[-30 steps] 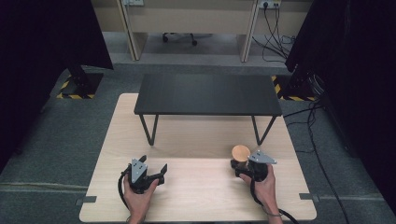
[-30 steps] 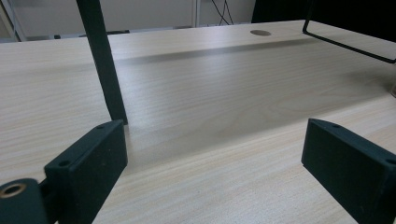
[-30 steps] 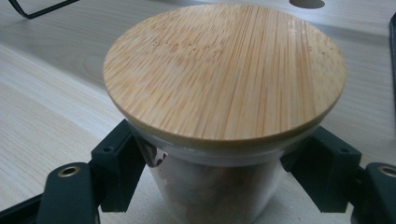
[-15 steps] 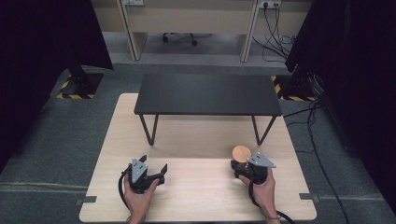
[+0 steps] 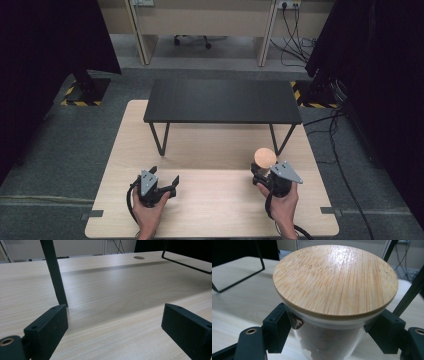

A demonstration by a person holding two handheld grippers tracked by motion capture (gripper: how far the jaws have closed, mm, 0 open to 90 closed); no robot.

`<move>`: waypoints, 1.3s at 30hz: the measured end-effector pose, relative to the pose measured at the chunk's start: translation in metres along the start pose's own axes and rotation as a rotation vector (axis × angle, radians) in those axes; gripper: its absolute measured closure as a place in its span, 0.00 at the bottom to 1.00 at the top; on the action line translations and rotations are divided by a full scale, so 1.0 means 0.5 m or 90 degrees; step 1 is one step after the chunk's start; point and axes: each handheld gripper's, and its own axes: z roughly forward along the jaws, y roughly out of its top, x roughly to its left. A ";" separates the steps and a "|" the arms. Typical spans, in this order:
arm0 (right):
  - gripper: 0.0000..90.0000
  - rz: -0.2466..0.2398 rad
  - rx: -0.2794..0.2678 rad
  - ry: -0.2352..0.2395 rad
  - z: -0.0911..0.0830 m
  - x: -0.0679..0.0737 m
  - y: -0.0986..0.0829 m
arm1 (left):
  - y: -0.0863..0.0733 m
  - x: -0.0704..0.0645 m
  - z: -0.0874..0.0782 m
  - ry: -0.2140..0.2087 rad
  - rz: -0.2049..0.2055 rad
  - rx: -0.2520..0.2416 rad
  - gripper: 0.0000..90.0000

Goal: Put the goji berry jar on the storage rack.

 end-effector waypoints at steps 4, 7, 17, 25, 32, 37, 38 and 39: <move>0.29 -0.010 -0.008 -0.013 -0.017 0.016 0.037 | 0.000 0.000 0.000 0.000 -0.001 0.000 0.07; 0.29 -0.014 -0.011 -0.014 -0.022 0.021 0.048 | -0.001 0.000 0.000 0.000 -0.001 -0.001 0.07; 0.29 -0.023 -0.022 -0.013 -0.031 0.038 0.100 | 0.001 0.000 0.000 -0.001 0.002 0.002 0.07; 0.29 -0.034 -0.034 -0.017 -0.019 0.041 0.168 | 0.001 0.001 0.001 -0.002 -0.001 0.001 0.07; 0.29 -0.034 -0.046 -0.017 -0.003 0.039 0.216 | -0.001 0.002 0.001 -0.002 -0.003 -0.003 0.07; 0.29 -0.033 -0.056 -0.019 0.010 0.036 0.249 | -0.002 0.003 0.001 -0.003 -0.004 -0.004 0.07; 0.29 -0.033 -0.056 -0.019 0.010 0.036 0.249 | -0.002 0.003 0.001 -0.004 -0.004 -0.004 0.07; 0.29 -0.033 -0.057 -0.021 0.013 0.036 0.256 | -0.001 0.003 0.001 -0.004 -0.005 -0.003 0.07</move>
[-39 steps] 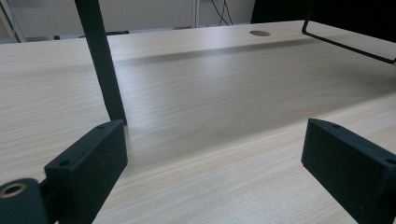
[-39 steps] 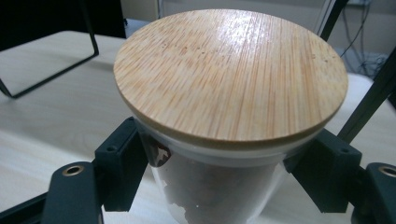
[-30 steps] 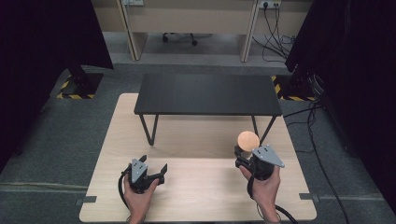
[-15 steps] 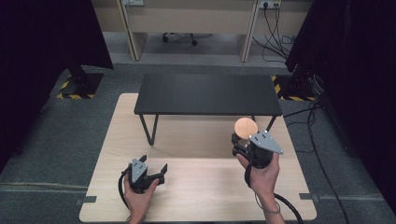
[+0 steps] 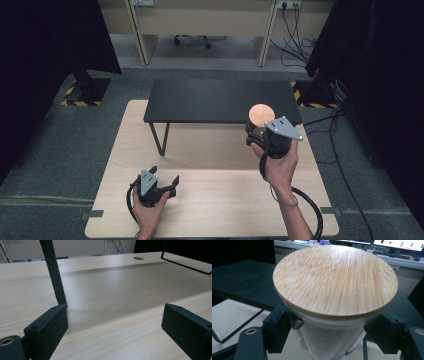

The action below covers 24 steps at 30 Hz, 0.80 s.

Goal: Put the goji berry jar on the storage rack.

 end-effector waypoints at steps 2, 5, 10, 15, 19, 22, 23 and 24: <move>0.29 0.001 0.004 -0.003 0.019 -0.003 0.020 | -0.001 0.000 0.000 0.000 0.000 -0.001 0.07; 0.29 0.009 0.011 -0.008 0.047 -0.009 0.039 | 0.000 0.000 0.000 0.000 0.001 -0.001 0.07; 0.29 0.010 0.031 -0.017 0.090 -0.014 0.066 | 0.000 0.001 0.000 -0.001 -0.001 0.000 0.07; 0.29 0.015 0.063 -0.024 0.138 -0.020 0.086 | 0.000 0.003 0.000 -0.002 -0.006 -0.001 0.07; 0.29 0.032 0.075 -0.025 0.162 -0.027 0.082 | 0.000 0.003 0.001 -0.003 -0.007 -0.001 0.07; 0.29 0.048 0.075 -0.022 0.172 -0.035 0.081 | -0.001 0.004 0.001 -0.003 -0.008 -0.002 0.07; 0.29 0.048 0.074 -0.024 0.175 -0.035 0.080 | -0.001 0.004 0.001 -0.003 -0.007 -0.002 0.07; 0.29 0.049 0.071 -0.023 0.178 -0.036 0.079 | -0.001 0.003 0.001 -0.003 -0.007 -0.002 0.07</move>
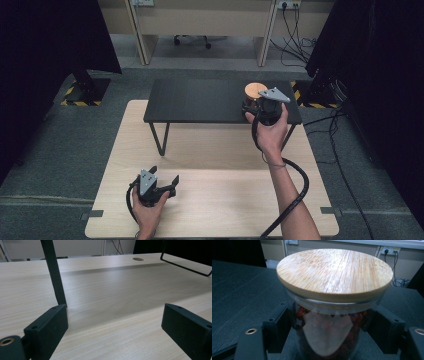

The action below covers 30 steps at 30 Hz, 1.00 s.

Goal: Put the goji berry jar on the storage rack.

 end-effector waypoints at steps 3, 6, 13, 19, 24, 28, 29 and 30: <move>0.29 0.012 -0.009 0.005 0.009 -0.006 -0.006 | 0.000 -0.001 0.001 0.000 0.001 0.000 0.07; 0.29 0.015 -0.023 0.001 0.014 -0.005 -0.017 | -0.001 -0.001 0.000 0.000 0.002 -0.001 0.07; 0.29 0.017 -0.043 -0.010 0.018 0.004 -0.032 | -0.002 -0.001 -0.001 0.000 0.000 -0.004 0.07; 0.29 0.019 -0.047 -0.012 0.019 0.005 -0.036 | -0.002 -0.001 -0.001 0.000 -0.001 -0.003 0.07; 0.29 0.017 -0.047 -0.007 0.020 0.000 -0.036 | -0.002 0.000 -0.001 -0.001 -0.002 -0.003 0.07; 0.22 0.015 -0.051 0.000 0.020 -0.006 -0.037 | -0.002 0.000 -0.001 -0.001 -0.003 -0.004 0.07; 0.15 0.017 -0.053 0.000 0.018 -0.008 -0.038 | -0.002 0.001 -0.002 -0.001 -0.003 -0.004 0.07; 0.11 0.021 -0.058 -0.002 0.014 -0.009 -0.040 | -0.002 0.001 -0.002 -0.002 -0.004 -0.004 0.07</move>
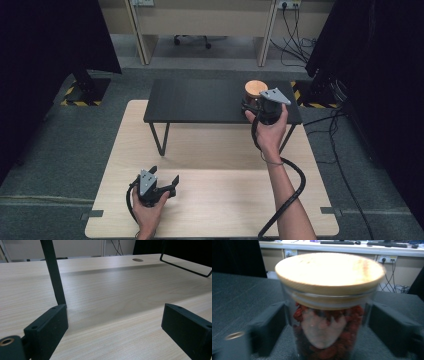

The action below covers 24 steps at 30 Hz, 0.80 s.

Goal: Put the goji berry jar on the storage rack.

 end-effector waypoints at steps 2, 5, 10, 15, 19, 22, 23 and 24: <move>0.04 -0.002 -0.006 0.002 -0.011 -0.003 -0.002 | 0.001 0.001 0.001 0.000 -0.001 0.002 0.07; 0.02 -0.009 -0.030 0.008 -0.038 -0.008 -0.014 | 0.001 -0.001 0.001 0.000 0.001 0.002 0.07; 0.02 -0.018 -0.053 0.013 -0.087 -0.011 -0.039 | -0.001 -0.002 0.000 0.002 0.001 -0.001 0.07; 0.02 -0.025 -0.066 0.023 -0.126 -0.016 -0.060 | 0.000 -0.003 0.000 0.003 0.004 0.000 0.07; 0.02 -0.033 -0.071 0.028 -0.150 -0.018 -0.071 | -0.001 -0.003 0.000 0.003 0.004 -0.001 0.07; 0.02 -0.036 -0.075 0.033 -0.165 -0.020 -0.079 | -0.001 -0.002 0.000 0.003 0.003 -0.002 0.07; 0.02 -0.036 -0.077 0.034 -0.170 -0.021 -0.082 | -0.001 -0.003 0.000 0.003 0.004 -0.001 0.07; 0.02 -0.035 -0.078 0.034 -0.176 -0.021 -0.085 | -0.001 -0.003 0.000 0.002 0.005 -0.001 0.07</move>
